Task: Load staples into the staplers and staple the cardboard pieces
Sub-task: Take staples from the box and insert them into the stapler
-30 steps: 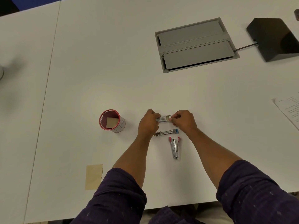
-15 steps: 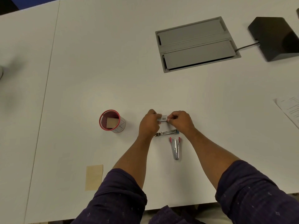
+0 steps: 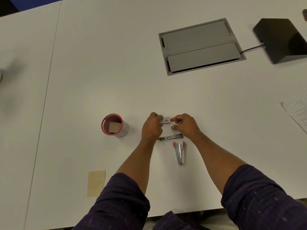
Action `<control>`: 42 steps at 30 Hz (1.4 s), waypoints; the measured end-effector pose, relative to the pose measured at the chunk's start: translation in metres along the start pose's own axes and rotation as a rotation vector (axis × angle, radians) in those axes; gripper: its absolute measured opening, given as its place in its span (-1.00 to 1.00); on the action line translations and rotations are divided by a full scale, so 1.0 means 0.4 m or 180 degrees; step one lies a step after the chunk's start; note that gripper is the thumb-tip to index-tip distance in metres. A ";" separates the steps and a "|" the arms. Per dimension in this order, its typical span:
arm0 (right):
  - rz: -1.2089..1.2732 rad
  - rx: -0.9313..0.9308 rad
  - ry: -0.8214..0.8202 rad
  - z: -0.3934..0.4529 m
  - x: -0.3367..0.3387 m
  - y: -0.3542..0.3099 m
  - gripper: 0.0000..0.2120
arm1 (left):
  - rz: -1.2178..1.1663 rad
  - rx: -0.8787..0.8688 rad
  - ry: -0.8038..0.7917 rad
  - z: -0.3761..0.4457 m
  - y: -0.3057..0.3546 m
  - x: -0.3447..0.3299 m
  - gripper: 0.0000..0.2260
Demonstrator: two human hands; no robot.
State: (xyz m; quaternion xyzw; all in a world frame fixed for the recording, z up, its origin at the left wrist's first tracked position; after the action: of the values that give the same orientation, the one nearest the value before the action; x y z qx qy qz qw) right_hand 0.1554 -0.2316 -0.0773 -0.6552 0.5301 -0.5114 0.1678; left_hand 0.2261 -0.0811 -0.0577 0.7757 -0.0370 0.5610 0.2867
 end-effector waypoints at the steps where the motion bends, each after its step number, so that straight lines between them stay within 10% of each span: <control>1: -0.0020 0.0047 0.0022 -0.003 0.002 -0.001 -0.69 | -0.0059 0.0041 0.0005 -0.006 -0.005 0.000 -0.63; 9: -0.0249 0.0124 0.0201 -0.022 0.007 0.007 -0.86 | -0.0032 -0.0133 0.0642 -0.115 -0.007 0.051 -0.72; 18: -0.1122 0.0222 0.0167 -0.028 0.010 -0.017 -0.86 | 0.0300 -0.0362 0.0244 -0.204 -0.008 -0.024 -0.65; 30: -0.0284 -0.0103 0.0102 -0.040 0.057 0.024 -0.90 | 0.0454 -0.0412 0.0208 -0.202 0.011 -0.021 -0.90; 39: 0.0998 0.0152 0.0085 -0.112 0.068 -0.021 -0.88 | 0.0429 -0.0633 0.0182 -0.253 0.034 0.006 -0.32; 42: 0.1000 0.0246 -0.0073 -0.141 0.055 -0.039 -0.90 | 0.0470 -0.0622 0.0192 -0.262 0.041 0.021 -0.43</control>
State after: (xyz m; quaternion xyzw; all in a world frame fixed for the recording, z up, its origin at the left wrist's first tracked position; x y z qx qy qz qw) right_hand 0.1139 -0.2268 -0.0309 -0.5631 0.6041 -0.4913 0.2768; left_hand 0.1340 -0.0413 -0.0219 0.7220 -0.1400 0.5974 0.3198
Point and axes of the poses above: each hand's wrist, its own z-axis towards the middle knuckle, its own x-axis out of the back of the hand, y = z × x, the point moved 8 cm from there along z, towards the middle knuckle, and after that the axes turned 3 degrees about z, right-handed, at the moved point
